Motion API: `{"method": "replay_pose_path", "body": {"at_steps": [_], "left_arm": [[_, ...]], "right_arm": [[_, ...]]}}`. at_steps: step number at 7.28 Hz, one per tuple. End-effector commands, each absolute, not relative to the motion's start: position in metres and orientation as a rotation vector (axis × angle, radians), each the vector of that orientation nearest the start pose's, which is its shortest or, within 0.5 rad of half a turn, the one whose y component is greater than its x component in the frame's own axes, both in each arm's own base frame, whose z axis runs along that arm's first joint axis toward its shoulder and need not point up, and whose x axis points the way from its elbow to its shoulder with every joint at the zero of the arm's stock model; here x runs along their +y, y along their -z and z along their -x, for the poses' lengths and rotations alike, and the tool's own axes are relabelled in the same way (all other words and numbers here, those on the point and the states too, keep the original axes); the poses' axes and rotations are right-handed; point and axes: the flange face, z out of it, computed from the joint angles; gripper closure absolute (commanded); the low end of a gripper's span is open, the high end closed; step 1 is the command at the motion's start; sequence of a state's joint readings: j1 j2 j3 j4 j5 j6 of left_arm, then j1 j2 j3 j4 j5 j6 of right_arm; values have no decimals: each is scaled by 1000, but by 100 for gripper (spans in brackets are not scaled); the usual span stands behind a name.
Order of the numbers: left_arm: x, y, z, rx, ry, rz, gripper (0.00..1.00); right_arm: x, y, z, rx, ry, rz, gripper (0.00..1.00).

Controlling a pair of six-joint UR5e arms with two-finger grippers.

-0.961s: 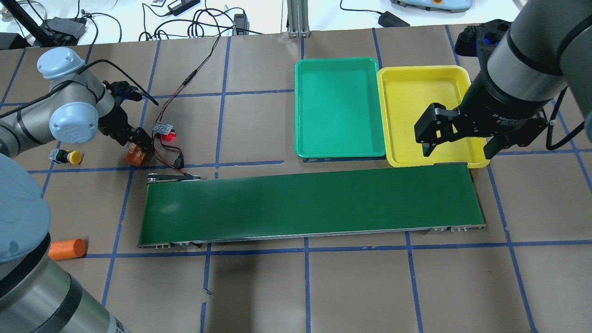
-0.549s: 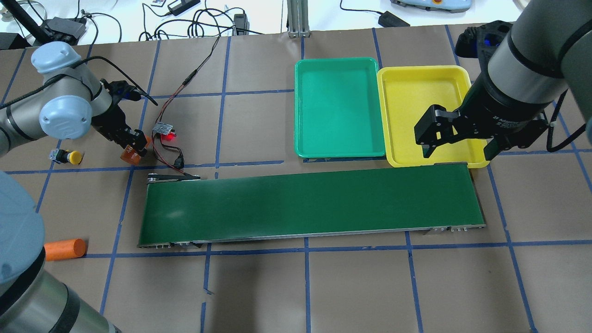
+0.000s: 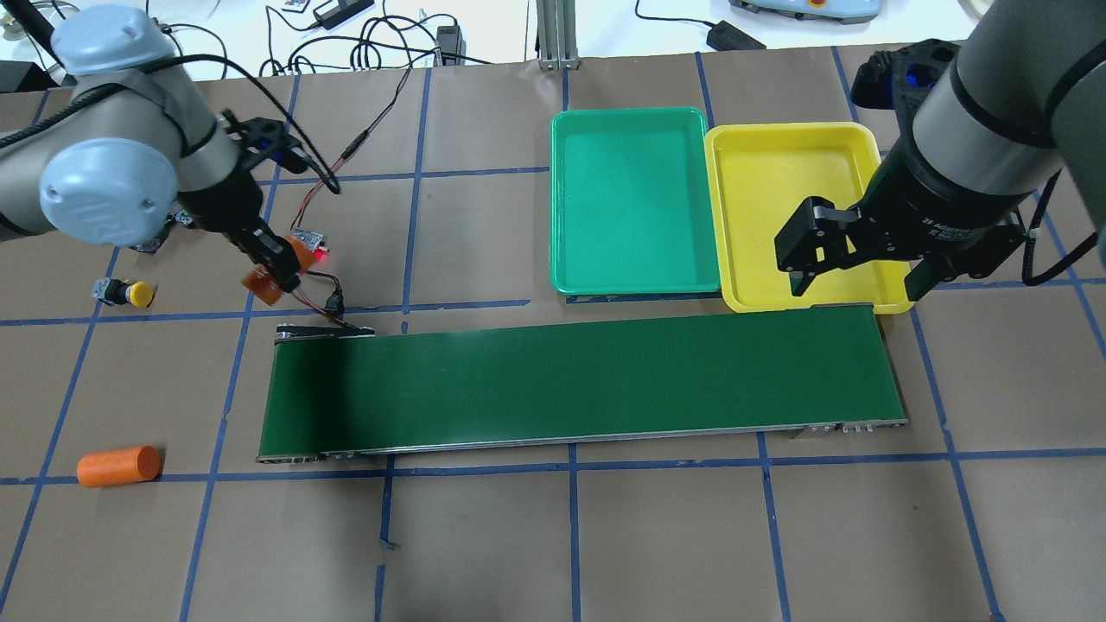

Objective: Sort buttons by color to trays
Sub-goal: 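Carry the battery onto the green conveyor and open the left gripper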

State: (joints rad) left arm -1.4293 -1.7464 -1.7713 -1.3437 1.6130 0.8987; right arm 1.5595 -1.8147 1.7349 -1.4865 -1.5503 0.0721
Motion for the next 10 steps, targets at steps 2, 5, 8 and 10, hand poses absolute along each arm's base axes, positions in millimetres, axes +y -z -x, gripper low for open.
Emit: {"method": "replay_pose_path", "body": {"at_steps": [2, 5, 8, 10], "left_arm": [[-446, -308, 112, 2741, -312, -1661, 100], [-418, -282, 117, 2629, -265, -1811, 94], [-418, -267, 118, 2617, -198, -1814, 2], [-422, -301, 113, 2542, -96, -1883, 0]], "right_arm": [[-389, -505, -131, 3119, -11, -129, 0], [-383, -503, -130, 3121, -13, -132, 0], [-377, -499, -131, 3120, -1, -129, 0], [-374, -497, -131, 3121, -8, -129, 0]]}}
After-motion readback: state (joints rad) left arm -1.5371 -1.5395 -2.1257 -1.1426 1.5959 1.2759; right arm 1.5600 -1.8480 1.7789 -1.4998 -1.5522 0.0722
